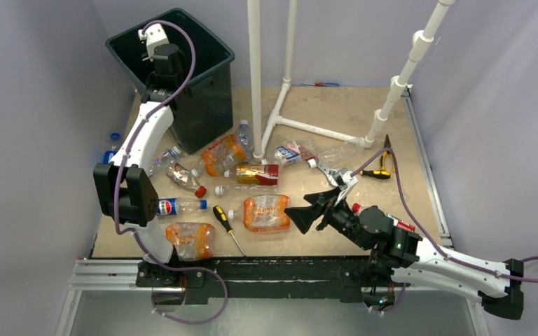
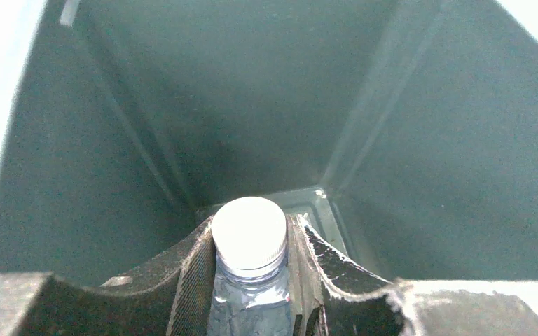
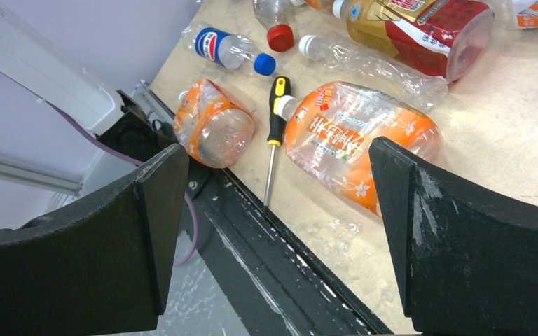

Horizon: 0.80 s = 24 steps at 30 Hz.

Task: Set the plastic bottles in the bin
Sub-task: Place the plastic bottle in the trash bin.

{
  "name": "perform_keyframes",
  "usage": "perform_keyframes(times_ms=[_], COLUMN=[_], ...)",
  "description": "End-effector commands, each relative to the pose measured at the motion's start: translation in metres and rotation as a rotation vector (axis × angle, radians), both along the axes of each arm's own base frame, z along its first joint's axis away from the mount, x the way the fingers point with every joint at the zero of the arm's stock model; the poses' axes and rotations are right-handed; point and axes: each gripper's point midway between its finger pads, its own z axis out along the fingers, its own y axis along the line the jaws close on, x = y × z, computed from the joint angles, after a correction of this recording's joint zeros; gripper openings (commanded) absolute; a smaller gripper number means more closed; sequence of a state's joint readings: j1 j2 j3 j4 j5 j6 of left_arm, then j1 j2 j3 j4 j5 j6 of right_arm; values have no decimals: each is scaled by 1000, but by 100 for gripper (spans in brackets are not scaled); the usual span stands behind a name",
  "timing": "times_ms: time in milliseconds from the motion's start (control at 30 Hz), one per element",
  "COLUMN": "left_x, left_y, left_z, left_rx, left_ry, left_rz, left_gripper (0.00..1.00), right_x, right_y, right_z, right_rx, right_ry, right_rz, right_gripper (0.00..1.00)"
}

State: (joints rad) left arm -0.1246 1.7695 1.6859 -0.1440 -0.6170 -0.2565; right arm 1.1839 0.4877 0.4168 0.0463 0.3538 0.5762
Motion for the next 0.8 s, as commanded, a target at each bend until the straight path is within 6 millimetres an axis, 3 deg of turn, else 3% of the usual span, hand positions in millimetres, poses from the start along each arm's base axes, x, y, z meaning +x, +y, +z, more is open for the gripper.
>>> perform_keyframes(times_ms=[0,233,367,533,667,767], left_x=[-5,-15,-27,-55,-102,-143], left_y=[-4,-10,-9,-12,-29,-45], left_z=[29,64,92,140,191,207], left_rx=[-47,-64,-90,-142,-212,-253], left_ry=[-91,-150,-197,-294,-412,-462], left_rz=[-22,-70,-65,-94,-214,-315], left_gripper=[37,61,96,99,99,99], right_x=[6,7,7,7,9,11], right_y=[-7,-10,-14,-20,-22,-20], right_z=[25,31,37,40,44,45], right_rx=[27,21,30,23,19,0], right_ry=[-31,-41,-46,-49,-65,-77], right_rz=[-45,-56,-64,-77,-87,-91], right_gripper=[99,99,99,99,99,99])
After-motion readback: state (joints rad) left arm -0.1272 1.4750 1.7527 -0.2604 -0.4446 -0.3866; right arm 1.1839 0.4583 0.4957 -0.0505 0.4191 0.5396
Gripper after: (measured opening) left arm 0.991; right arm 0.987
